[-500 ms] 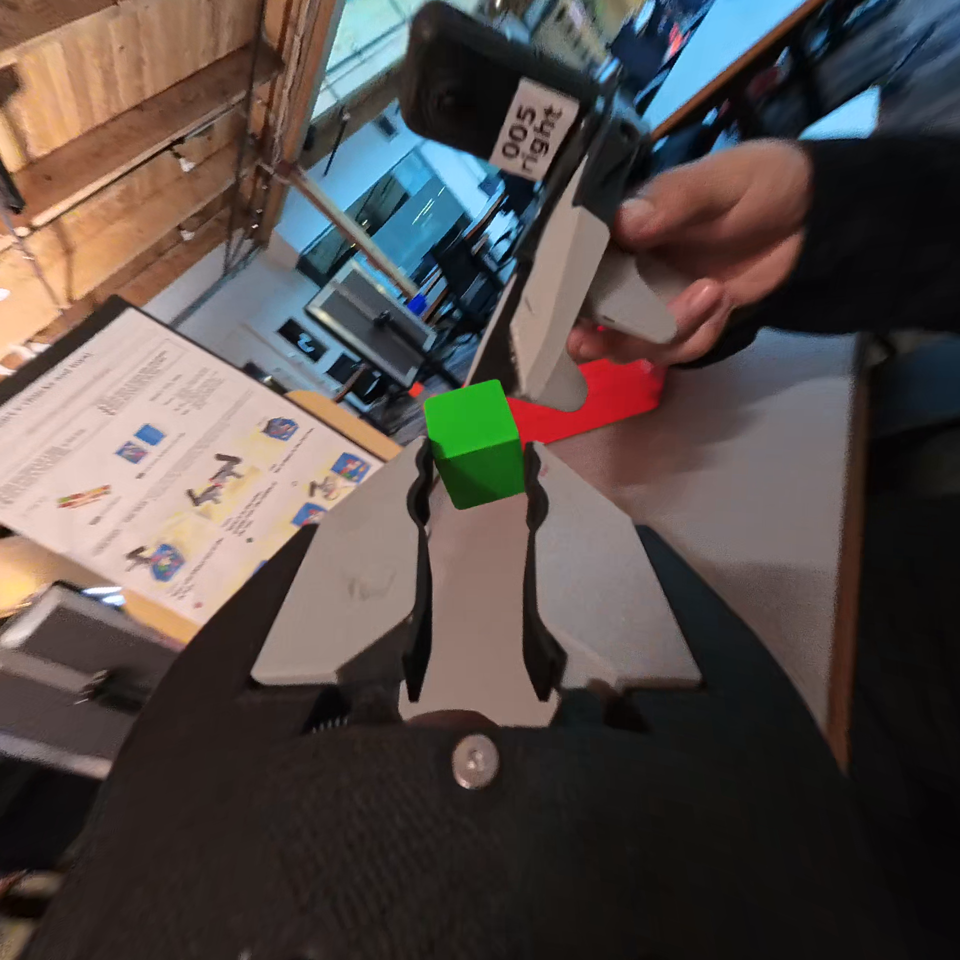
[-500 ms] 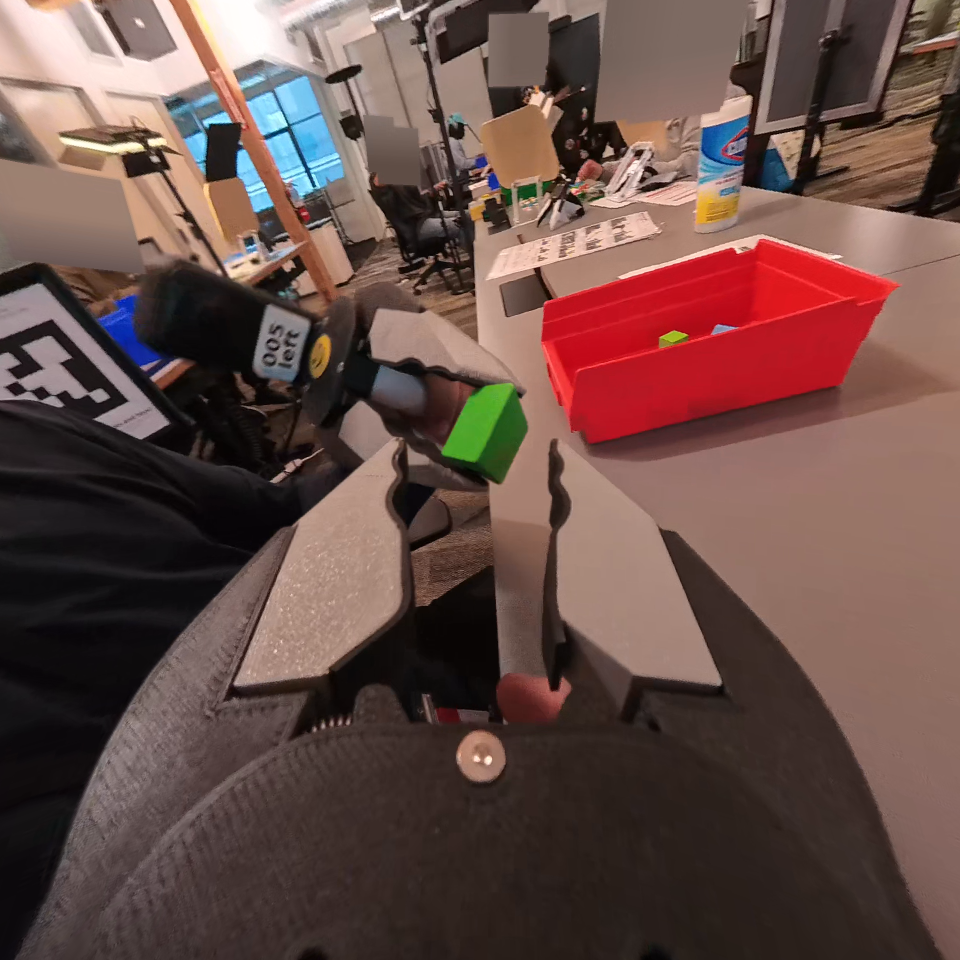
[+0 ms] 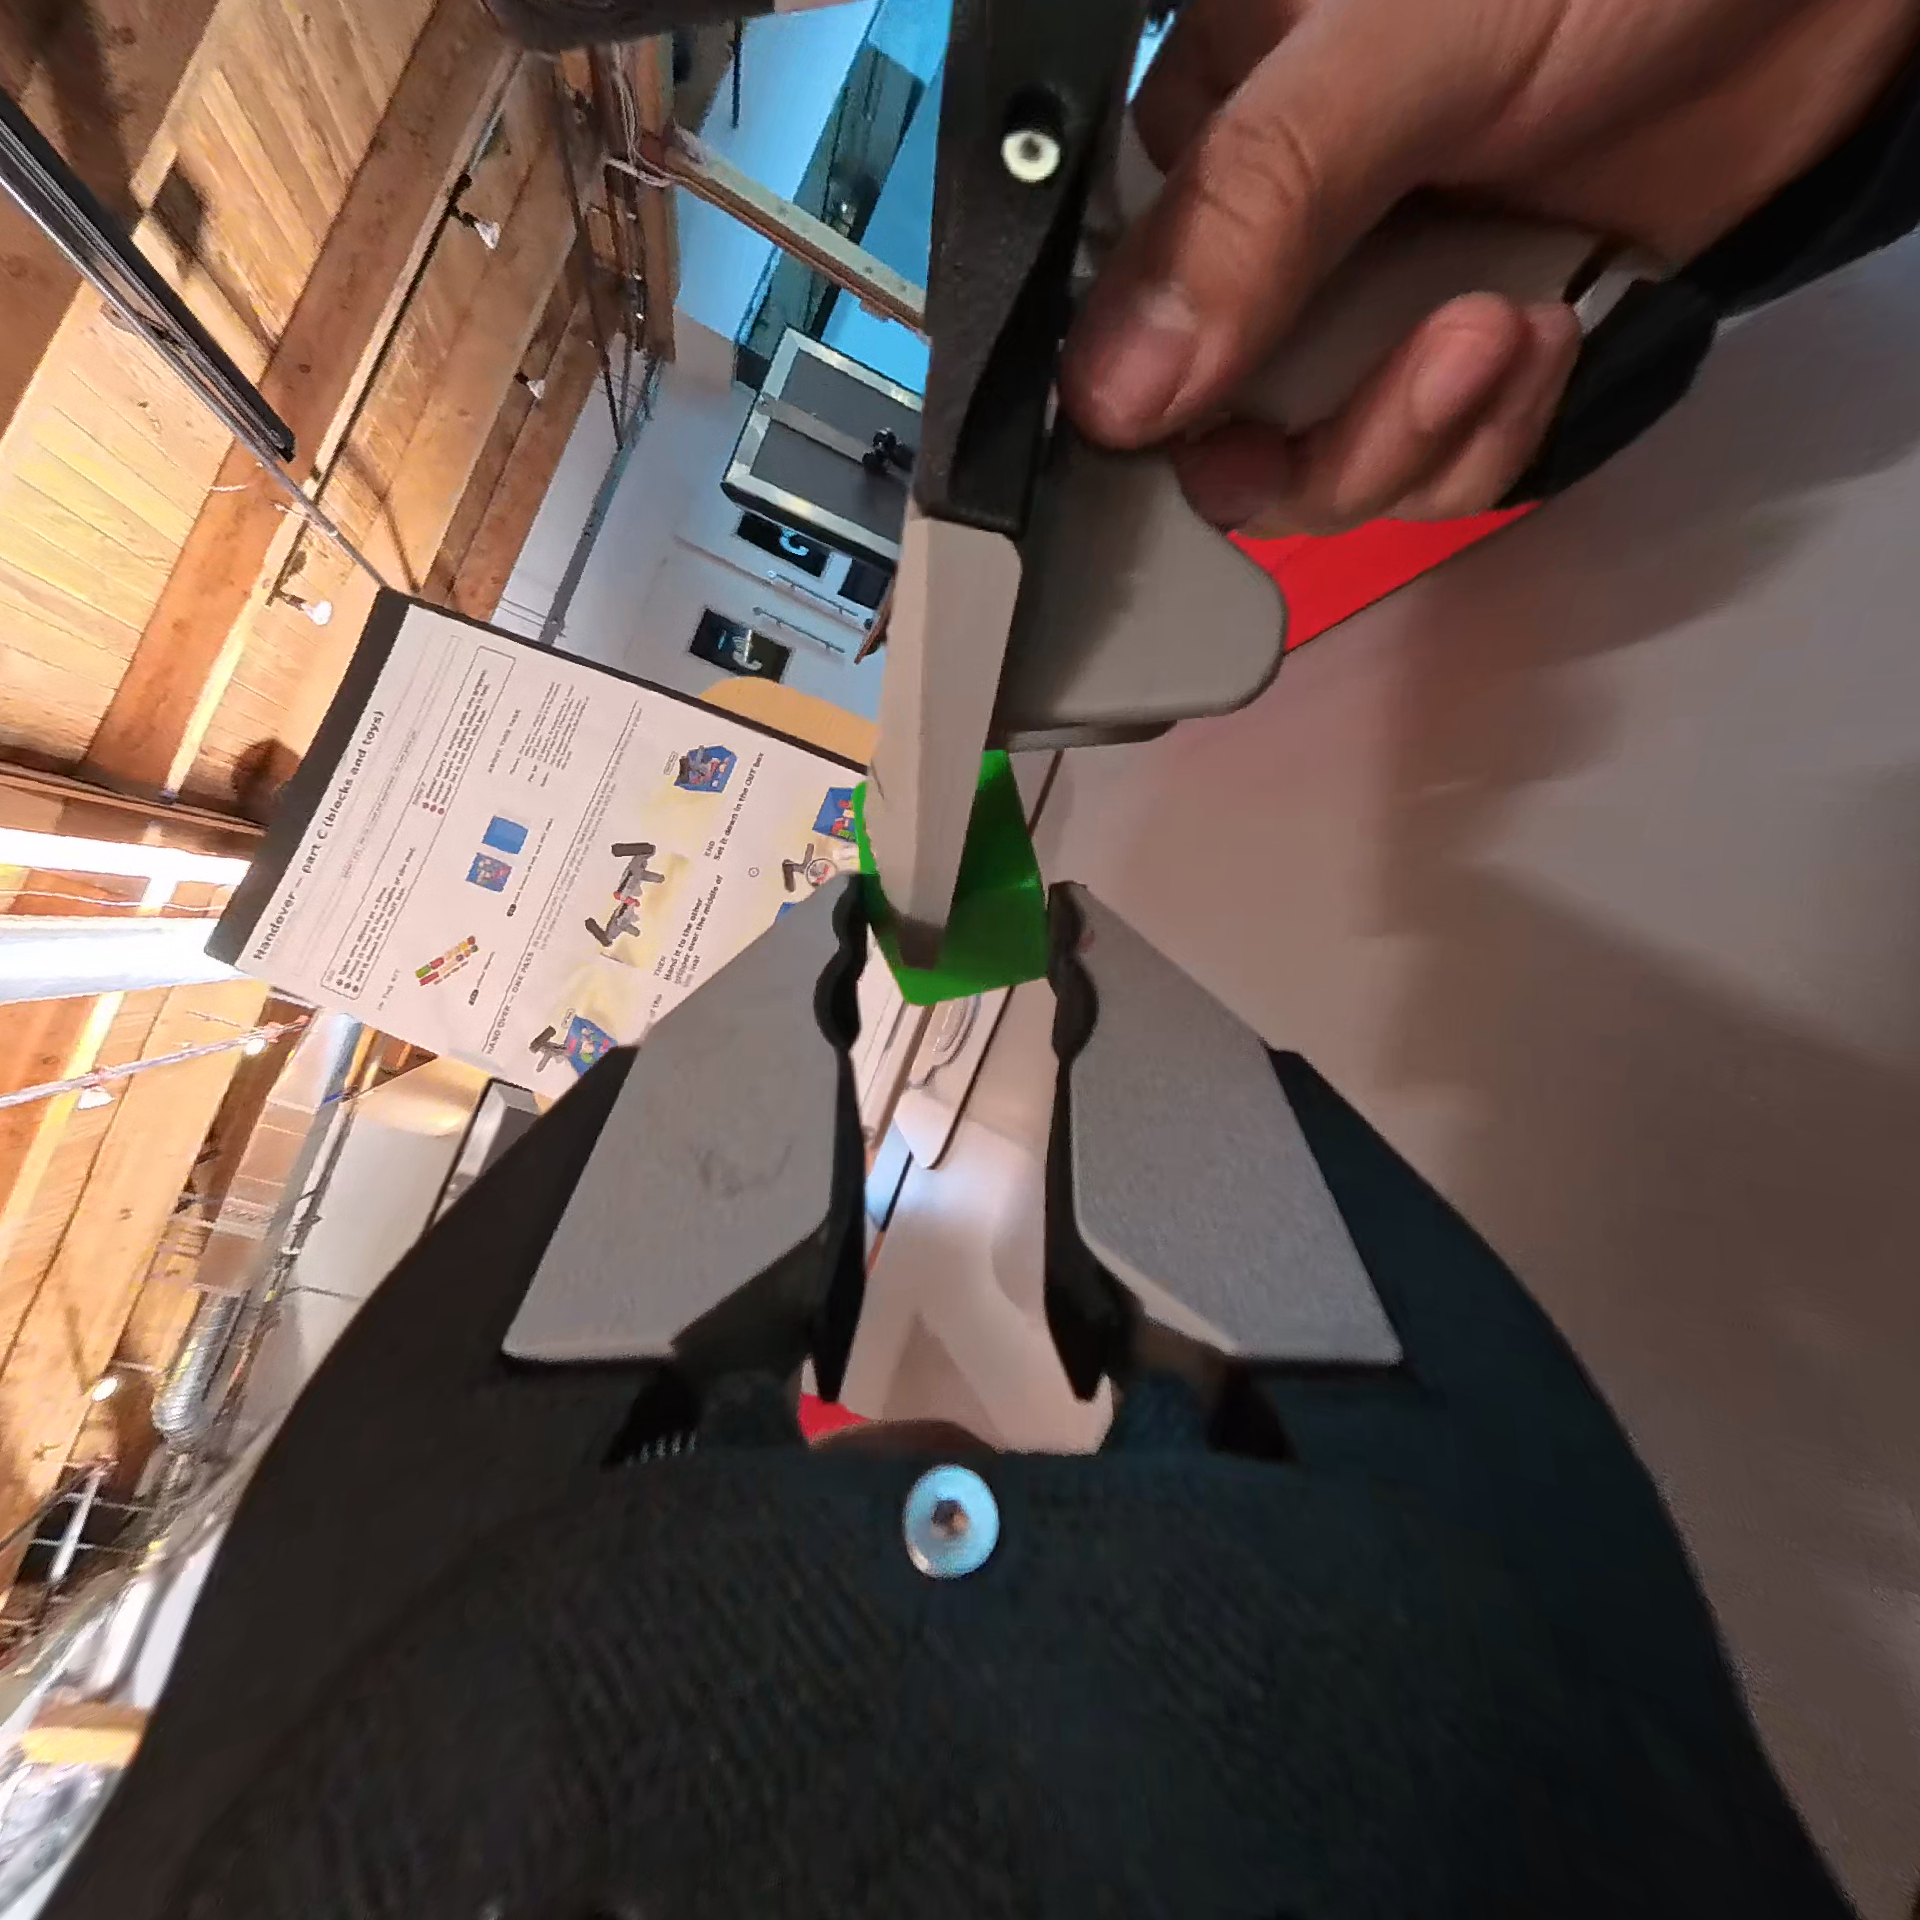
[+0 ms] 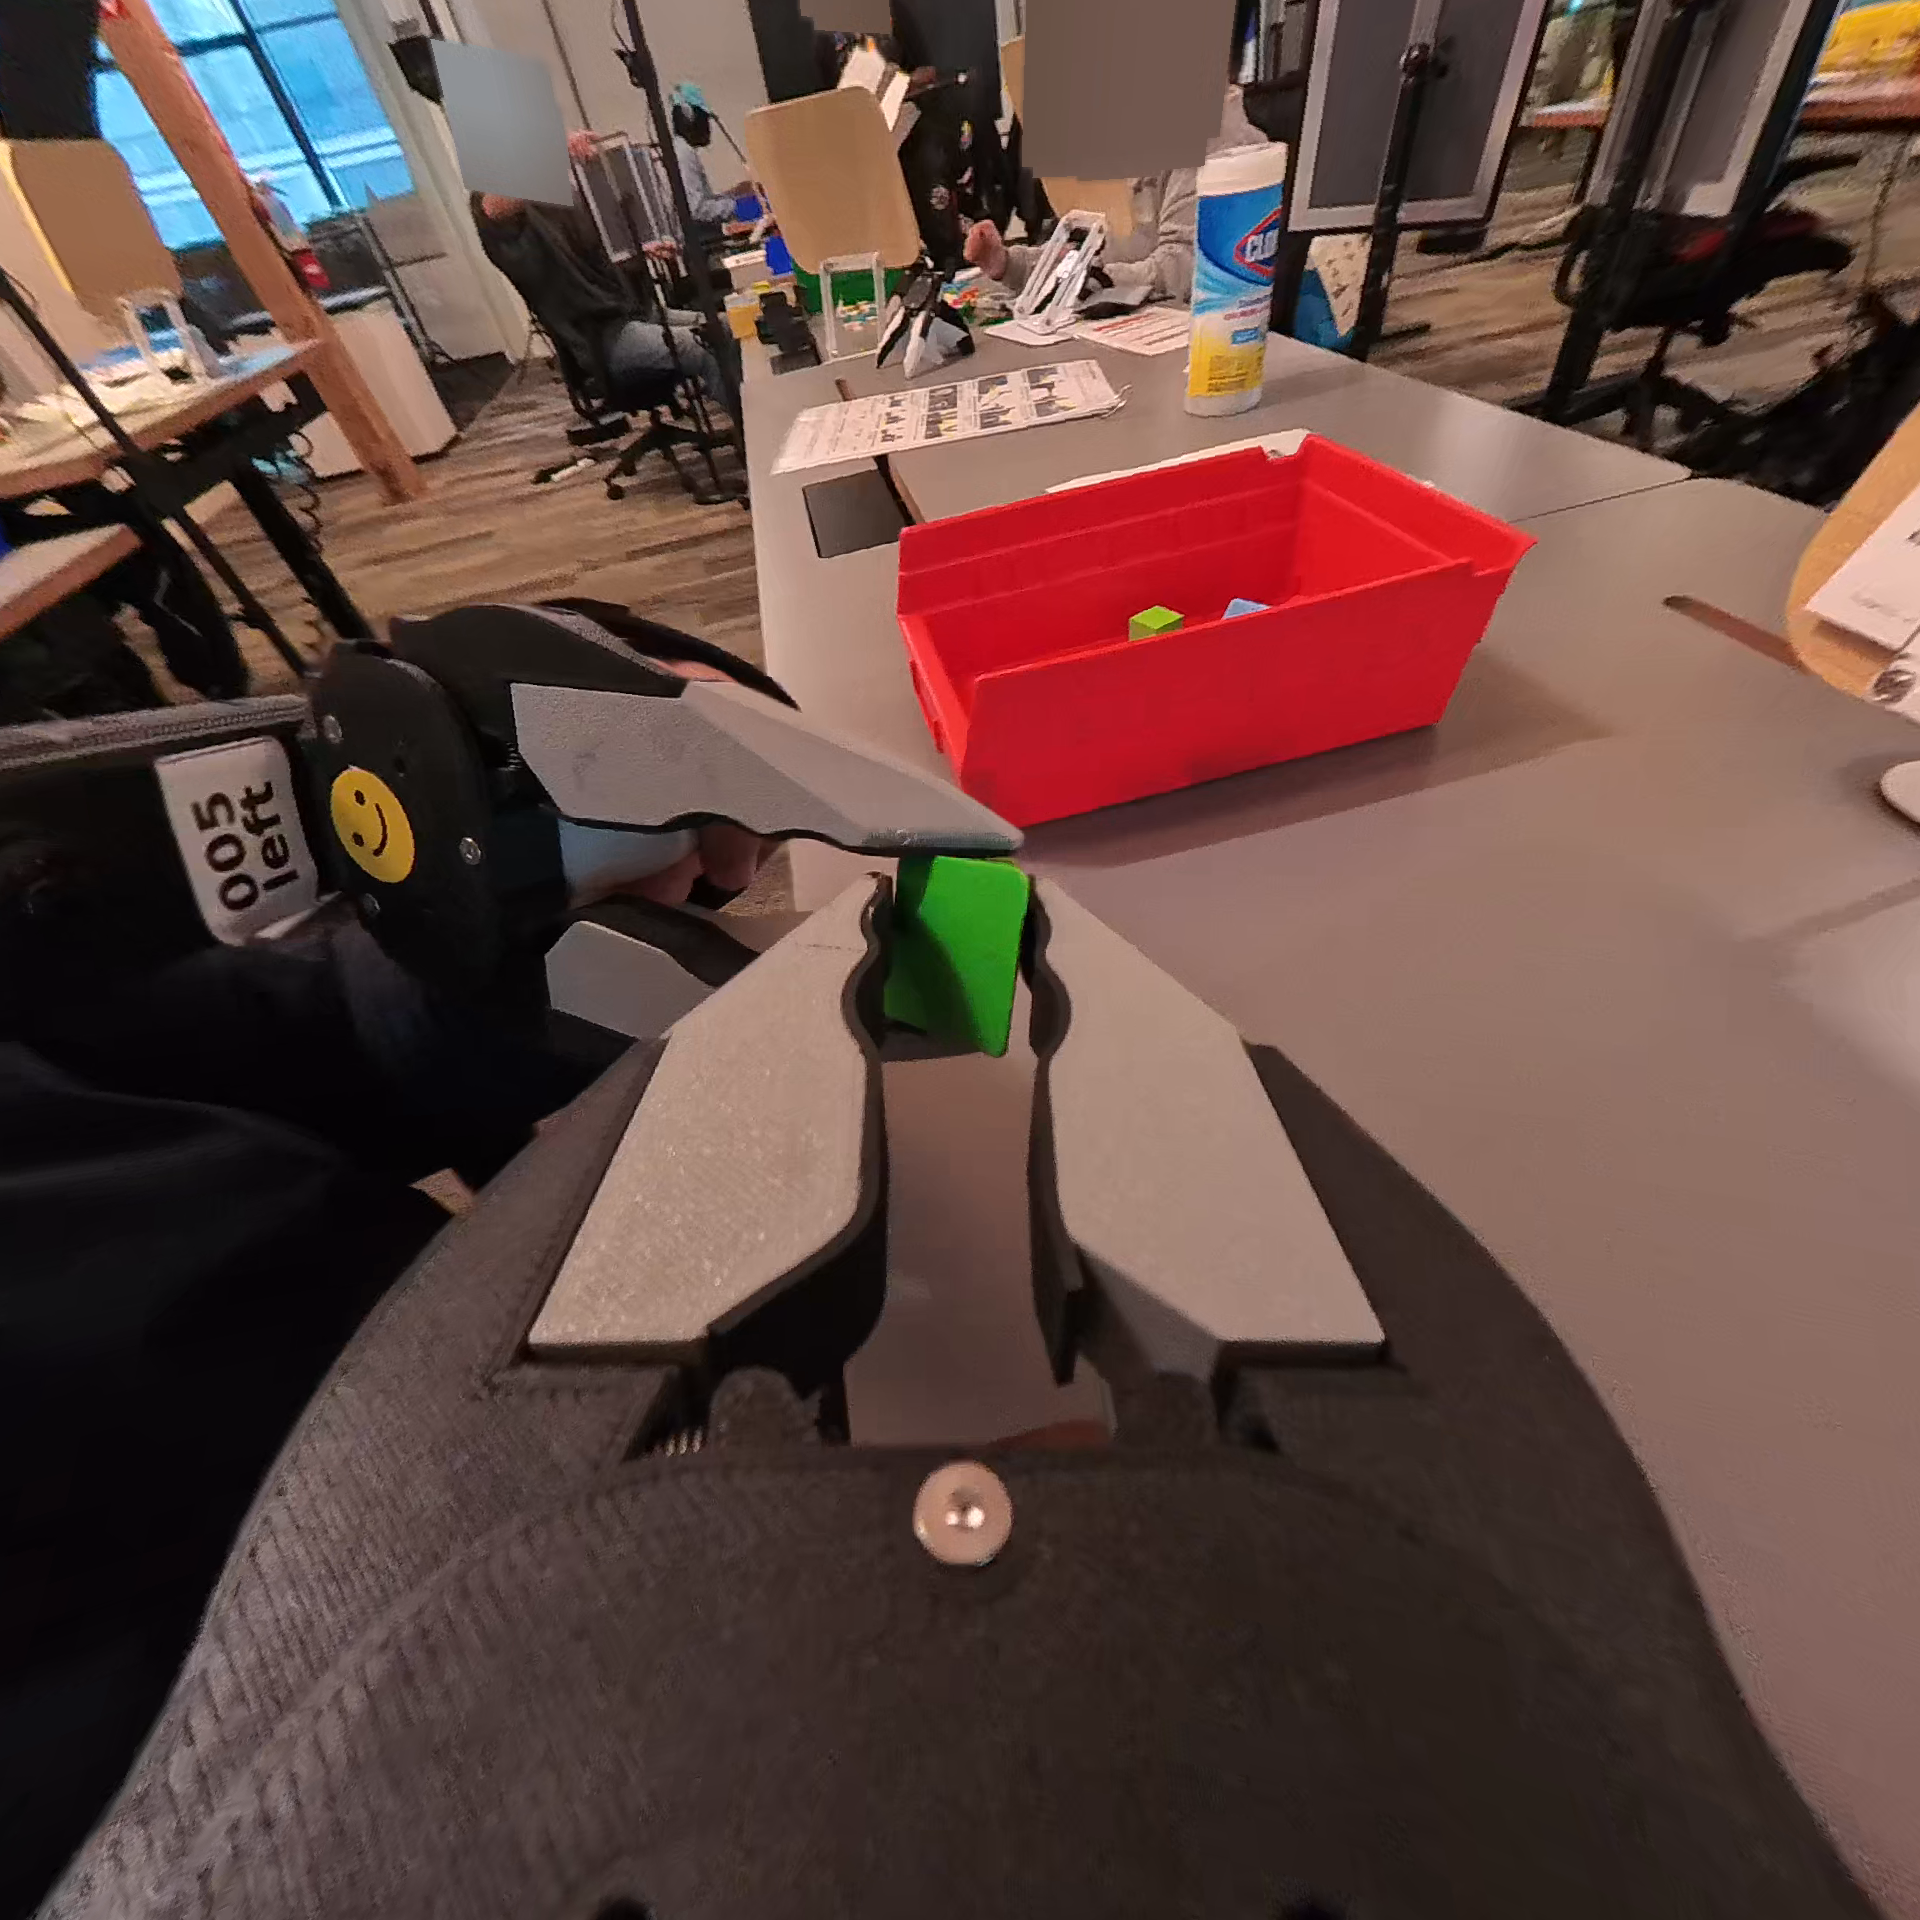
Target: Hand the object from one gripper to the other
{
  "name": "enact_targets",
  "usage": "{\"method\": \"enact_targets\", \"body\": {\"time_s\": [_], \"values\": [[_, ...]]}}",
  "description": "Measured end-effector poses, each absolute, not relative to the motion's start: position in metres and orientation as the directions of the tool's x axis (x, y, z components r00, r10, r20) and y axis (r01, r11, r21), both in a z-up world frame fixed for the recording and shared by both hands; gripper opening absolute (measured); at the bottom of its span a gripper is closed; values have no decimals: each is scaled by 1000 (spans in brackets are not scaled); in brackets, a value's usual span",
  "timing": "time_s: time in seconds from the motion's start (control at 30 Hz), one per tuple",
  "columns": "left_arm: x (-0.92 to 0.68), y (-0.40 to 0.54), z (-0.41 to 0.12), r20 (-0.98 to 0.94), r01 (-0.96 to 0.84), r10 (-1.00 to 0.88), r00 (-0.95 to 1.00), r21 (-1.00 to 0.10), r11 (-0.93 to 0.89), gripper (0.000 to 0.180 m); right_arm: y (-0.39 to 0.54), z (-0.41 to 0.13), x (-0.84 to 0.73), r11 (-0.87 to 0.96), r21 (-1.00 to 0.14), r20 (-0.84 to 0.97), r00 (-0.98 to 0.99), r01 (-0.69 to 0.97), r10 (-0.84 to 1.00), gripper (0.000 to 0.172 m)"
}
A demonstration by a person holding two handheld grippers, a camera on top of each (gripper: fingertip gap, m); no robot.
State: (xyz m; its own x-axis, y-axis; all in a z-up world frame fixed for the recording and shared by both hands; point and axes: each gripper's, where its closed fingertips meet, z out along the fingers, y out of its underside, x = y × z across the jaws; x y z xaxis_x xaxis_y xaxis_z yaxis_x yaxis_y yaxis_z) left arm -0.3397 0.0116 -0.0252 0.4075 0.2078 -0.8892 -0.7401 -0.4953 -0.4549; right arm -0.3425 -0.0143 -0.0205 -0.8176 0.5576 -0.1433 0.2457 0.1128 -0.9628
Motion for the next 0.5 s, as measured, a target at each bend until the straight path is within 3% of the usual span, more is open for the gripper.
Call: {"method": "enact_targets", "body": {"time_s": [0.27,0.5], "values": [[-347,11,-34,-928,-742,183,324,-369,-559,30,-13,-33,-347,171,-947,-129,-807,273,576,21],[-353,13,-35,-912,-729,227,341,-410,-549,30,-10,-35,-352,168,-948,-123,-799,269,588,20]]}}
